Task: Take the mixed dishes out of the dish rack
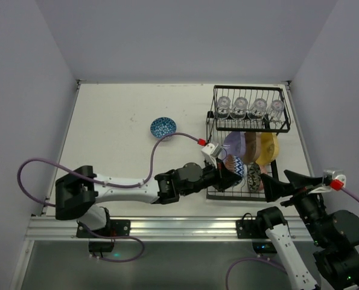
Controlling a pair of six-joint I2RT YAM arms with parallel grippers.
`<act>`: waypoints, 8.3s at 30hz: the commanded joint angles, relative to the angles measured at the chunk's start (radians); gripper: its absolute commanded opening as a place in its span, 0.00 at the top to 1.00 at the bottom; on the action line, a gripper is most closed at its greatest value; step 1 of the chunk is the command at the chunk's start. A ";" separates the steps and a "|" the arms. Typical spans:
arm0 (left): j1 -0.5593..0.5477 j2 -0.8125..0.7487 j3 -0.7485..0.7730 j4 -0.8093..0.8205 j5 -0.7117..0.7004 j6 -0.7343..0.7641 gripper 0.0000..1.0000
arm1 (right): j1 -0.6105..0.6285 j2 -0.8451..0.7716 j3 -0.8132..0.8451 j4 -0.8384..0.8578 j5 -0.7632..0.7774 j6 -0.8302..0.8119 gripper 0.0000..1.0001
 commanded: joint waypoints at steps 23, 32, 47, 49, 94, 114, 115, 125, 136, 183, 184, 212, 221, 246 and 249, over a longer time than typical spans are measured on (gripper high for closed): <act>0.643 0.054 0.432 -1.094 -0.174 0.346 1.00 | 0.001 0.027 0.006 0.015 -0.013 -0.015 0.01; 0.705 0.368 0.778 -1.281 -0.187 0.444 1.00 | 0.001 0.024 -0.003 0.016 -0.029 -0.013 0.01; 0.704 0.481 0.872 -1.358 -0.148 0.477 1.00 | 0.002 0.017 -0.006 0.018 -0.039 -0.007 0.01; 0.702 0.485 0.875 -1.358 -0.145 0.477 0.97 | 0.001 0.017 -0.009 0.018 -0.042 -0.007 0.01; 0.182 -0.287 -0.127 -0.102 0.106 -0.037 0.00 | 0.001 0.007 0.026 0.015 0.043 0.018 0.01; 0.045 0.342 0.287 0.042 0.226 -0.134 0.17 | 0.001 -0.011 0.067 -0.017 0.048 0.005 0.01; 0.047 0.356 0.296 0.044 0.229 -0.134 0.19 | 0.001 -0.011 0.066 -0.016 0.040 0.007 0.01; 0.047 0.500 0.436 0.006 0.231 -0.123 0.37 | 0.001 -0.016 0.071 -0.004 -0.019 0.016 0.01; 0.059 0.557 0.471 -0.010 0.229 -0.123 0.51 | 0.001 -0.016 0.071 -0.005 -0.027 0.007 0.01; 0.095 0.621 0.447 0.280 0.330 -0.223 1.00 | 0.001 0.007 0.075 -0.002 -0.044 0.004 0.01; 0.096 0.620 0.441 0.298 0.330 -0.228 1.00 | 0.001 0.007 0.077 -0.005 -0.042 0.004 0.01; 0.045 0.380 0.289 0.427 0.330 -0.057 1.00 | 0.002 0.012 0.080 0.013 -0.030 0.007 0.01; -0.011 0.194 0.244 0.171 0.197 0.120 1.00 | 0.001 0.000 0.095 0.009 0.063 0.024 0.01; 0.409 -0.016 0.509 -1.226 -0.467 0.259 1.00 | 0.002 0.006 0.084 0.084 0.008 0.070 0.01; 0.487 0.116 0.655 -1.318 -0.454 0.318 1.00 | 0.001 -0.002 0.075 0.079 -0.006 0.067 0.01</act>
